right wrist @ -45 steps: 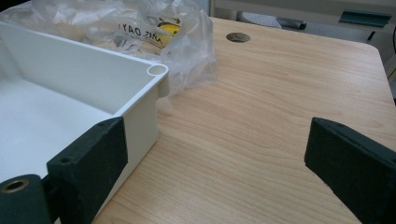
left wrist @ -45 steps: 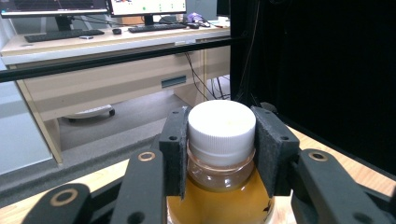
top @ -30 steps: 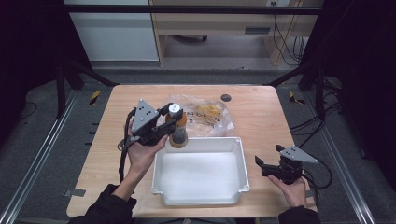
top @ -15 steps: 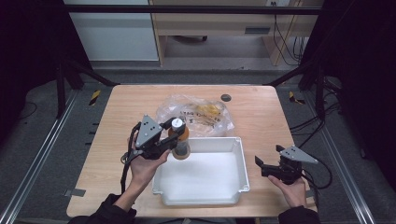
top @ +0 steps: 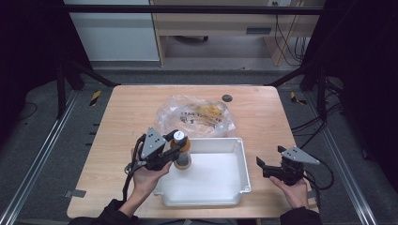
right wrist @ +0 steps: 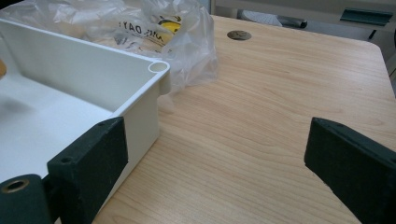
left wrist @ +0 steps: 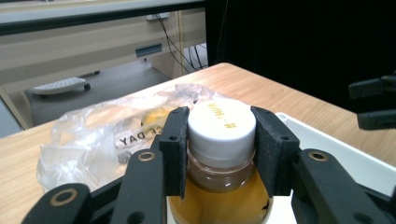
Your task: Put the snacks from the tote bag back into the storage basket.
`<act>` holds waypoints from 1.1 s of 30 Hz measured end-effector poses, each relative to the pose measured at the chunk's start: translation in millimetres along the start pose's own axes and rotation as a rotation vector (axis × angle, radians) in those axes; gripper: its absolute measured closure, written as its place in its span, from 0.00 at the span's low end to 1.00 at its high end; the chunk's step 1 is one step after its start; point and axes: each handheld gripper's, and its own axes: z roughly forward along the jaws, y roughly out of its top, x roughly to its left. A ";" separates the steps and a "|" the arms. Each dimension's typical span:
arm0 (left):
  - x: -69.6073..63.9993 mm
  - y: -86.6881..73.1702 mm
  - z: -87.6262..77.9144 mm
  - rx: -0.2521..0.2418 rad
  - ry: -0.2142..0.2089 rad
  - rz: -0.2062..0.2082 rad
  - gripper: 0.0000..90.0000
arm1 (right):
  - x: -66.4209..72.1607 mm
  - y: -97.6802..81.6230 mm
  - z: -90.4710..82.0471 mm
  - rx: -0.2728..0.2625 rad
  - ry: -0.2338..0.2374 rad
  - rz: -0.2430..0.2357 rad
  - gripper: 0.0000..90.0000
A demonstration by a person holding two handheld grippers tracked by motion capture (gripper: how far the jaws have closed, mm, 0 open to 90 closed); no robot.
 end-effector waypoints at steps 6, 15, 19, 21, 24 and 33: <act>-2.6 -11.9 5.7 0.032 -0.011 -0.003 0.66 | 0.4 -0.2 0.3 0.002 0.002 -0.003 0.07; -8.3 -24.8 13.3 0.073 -0.027 0.014 0.66 | 0.4 -0.2 0.3 0.003 0.002 -0.006 0.07; -9.3 -29.6 15.9 0.074 -0.029 0.014 0.66 | 0.3 -0.1 0.2 0.002 0.002 -0.004 0.07; -9.3 -29.8 15.7 0.075 -0.031 0.012 0.66 | 0.2 0.0 0.0 0.000 0.002 -0.006 0.07; -9.0 -32.2 15.5 0.060 -0.032 0.012 0.65 | 0.3 -0.1 -0.2 0.000 0.002 -0.006 0.07; -8.5 -36.2 13.7 0.029 -0.036 0.008 0.61 | 0.7 -0.1 0.0 0.001 0.003 -0.007 0.07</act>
